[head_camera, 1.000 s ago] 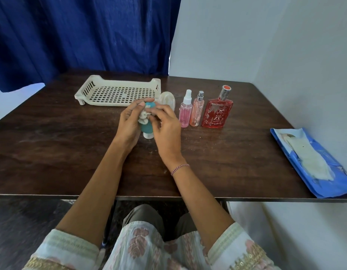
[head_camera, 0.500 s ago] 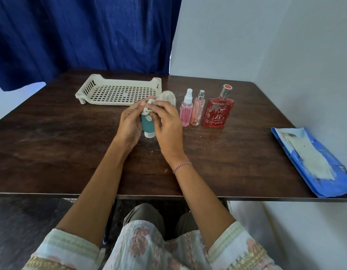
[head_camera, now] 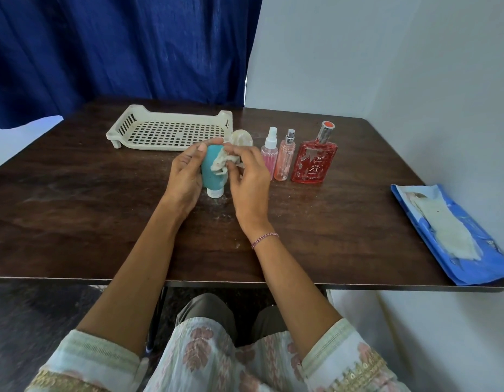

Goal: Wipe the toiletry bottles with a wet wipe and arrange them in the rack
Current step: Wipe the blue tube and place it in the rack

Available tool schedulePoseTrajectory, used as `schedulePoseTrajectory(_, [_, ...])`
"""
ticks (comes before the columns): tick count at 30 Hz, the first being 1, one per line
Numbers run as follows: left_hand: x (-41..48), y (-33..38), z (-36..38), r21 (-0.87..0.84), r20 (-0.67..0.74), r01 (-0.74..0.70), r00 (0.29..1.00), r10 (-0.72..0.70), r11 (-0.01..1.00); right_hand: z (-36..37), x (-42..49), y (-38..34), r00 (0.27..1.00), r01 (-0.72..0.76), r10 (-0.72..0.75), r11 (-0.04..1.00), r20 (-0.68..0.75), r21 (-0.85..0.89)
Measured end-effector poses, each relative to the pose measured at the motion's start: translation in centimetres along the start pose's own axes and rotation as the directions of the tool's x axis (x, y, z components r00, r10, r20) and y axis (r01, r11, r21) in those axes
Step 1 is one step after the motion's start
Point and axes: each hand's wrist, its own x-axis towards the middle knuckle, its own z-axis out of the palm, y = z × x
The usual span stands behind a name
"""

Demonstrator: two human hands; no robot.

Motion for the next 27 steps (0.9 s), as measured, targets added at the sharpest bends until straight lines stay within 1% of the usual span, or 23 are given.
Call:
schedulePoseTrajectory(2, [0.1, 0.0, 0.1, -0.008, 0.004, -0.004, 1.000, 0.004, 1.000, 0.0, 0.1, 0.0, 1.000, -0.005, 0.005, 1.000, -0.002, -0.021])
schedulePoseTrajectory(6, [0.0, -0.1, 0.0, 0.018, -0.002, -0.012, 1.000, 0.012, 1.000, 0.0, 0.0, 0.9, 0.991, -0.129, 0.130, 0.986, 0.006, -0.102])
schedulePoseTrajectory(7, [0.0, -0.1, 0.0, 0.020, -0.002, -0.018, 1.000, 0.018, 1.000, 0.0, -0.1, 1.0, 0.991, -0.132, 0.134, 0.986, 0.017, -0.098])
schedulePoseTrajectory(11, [-0.2, -0.2, 0.3, 0.040, -0.002, -0.035, 0.999, 0.035, 0.999, -0.3, 0.0, 0.3, 1.000, -0.017, 0.017, 0.999, -0.004, -0.033])
schedulePoseTrajectory(13, [-0.2, -0.1, 0.4, 0.051, -0.005, -0.034, 0.999, 0.034, 0.998, -0.3, 0.2, 0.2, 1.000, 0.003, -0.003, 1.000, -0.023, -0.021])
schedulePoseTrajectory(16, [0.0, 0.1, 0.2, 0.061, 0.004, -0.043, 0.999, 0.043, 0.997, -0.1, 0.3, 0.6, 1.000, -0.015, 0.015, 1.000, -0.004, -0.016])
schedulePoseTrajectory(22, [-0.1, -0.3, 0.1, 0.090, 0.002, -0.057, 0.998, 0.057, 0.994, 0.0, 0.0, 1.3, 0.987, -0.111, 0.115, 0.993, 0.115, -0.045])
schedulePoseTrajectory(24, [-0.1, -0.4, 0.0, 0.089, 0.007, -0.058, 0.998, 0.057, 0.994, -0.1, -0.2, 1.3, 0.983, -0.089, 0.102, 0.992, 0.150, -0.090])
schedulePoseTrajectory(27, [-0.1, -0.5, -0.1, 0.090, 0.005, -0.059, 0.998, 0.058, 0.994, -0.2, -0.3, 1.0, 0.986, -0.043, 0.061, 0.992, 0.158, -0.118])
